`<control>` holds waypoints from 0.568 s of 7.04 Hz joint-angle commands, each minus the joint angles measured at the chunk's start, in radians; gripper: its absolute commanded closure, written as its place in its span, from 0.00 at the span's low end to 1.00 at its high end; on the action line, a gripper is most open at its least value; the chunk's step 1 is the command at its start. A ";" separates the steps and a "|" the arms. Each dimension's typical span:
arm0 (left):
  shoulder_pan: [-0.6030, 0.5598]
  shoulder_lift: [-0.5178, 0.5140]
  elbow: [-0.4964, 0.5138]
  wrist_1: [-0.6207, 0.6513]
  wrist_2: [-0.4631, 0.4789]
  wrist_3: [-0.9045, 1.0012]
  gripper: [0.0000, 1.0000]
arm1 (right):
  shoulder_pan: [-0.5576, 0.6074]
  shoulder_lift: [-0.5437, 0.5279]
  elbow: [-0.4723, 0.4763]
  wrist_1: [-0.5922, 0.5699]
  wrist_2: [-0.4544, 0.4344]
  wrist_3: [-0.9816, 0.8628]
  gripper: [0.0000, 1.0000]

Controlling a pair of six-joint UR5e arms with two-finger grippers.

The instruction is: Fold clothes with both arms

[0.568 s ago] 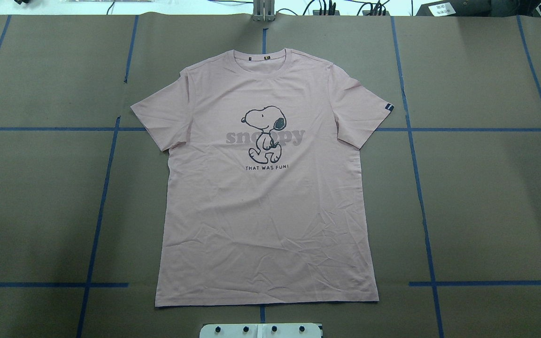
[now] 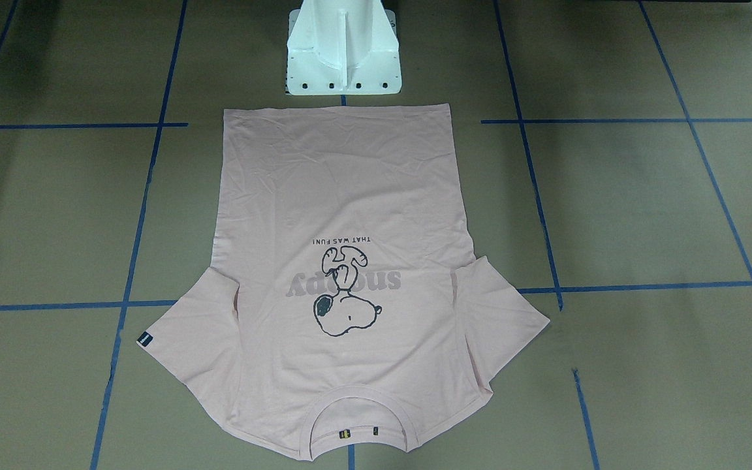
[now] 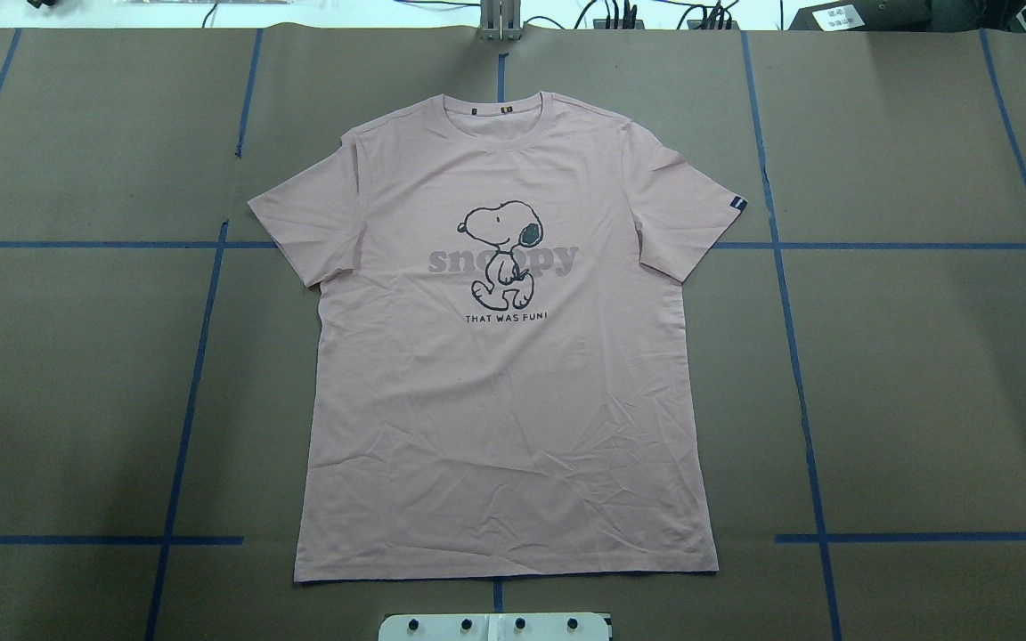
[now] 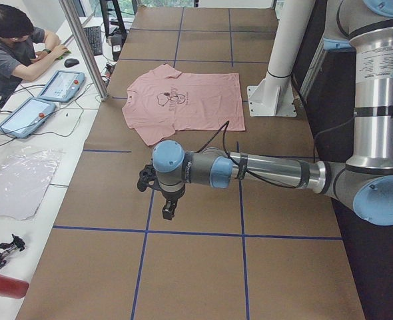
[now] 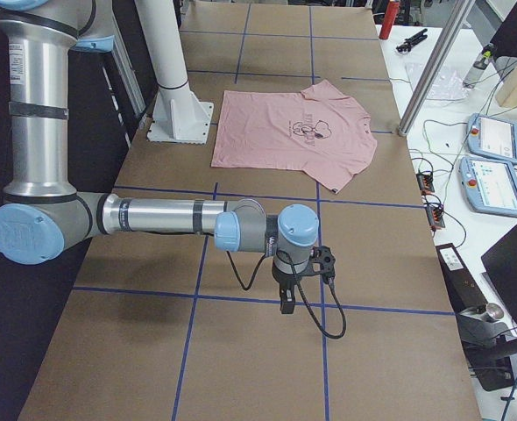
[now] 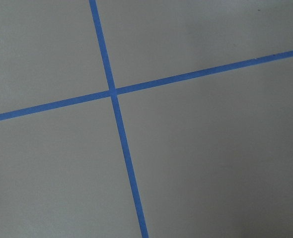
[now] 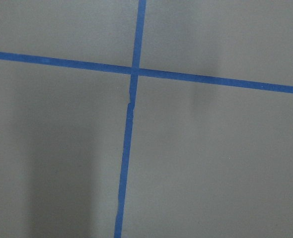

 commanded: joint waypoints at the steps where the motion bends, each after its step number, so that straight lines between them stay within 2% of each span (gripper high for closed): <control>1: 0.002 -0.003 -0.005 -0.050 0.020 -0.003 0.00 | -0.006 0.027 0.061 0.001 0.005 0.004 0.00; 2: 0.003 -0.003 0.001 -0.115 0.016 -0.010 0.00 | -0.009 0.085 0.071 0.001 0.005 0.003 0.00; 4: 0.003 -0.085 0.013 -0.205 0.025 -0.009 0.00 | -0.032 0.235 0.042 -0.001 0.001 0.004 0.00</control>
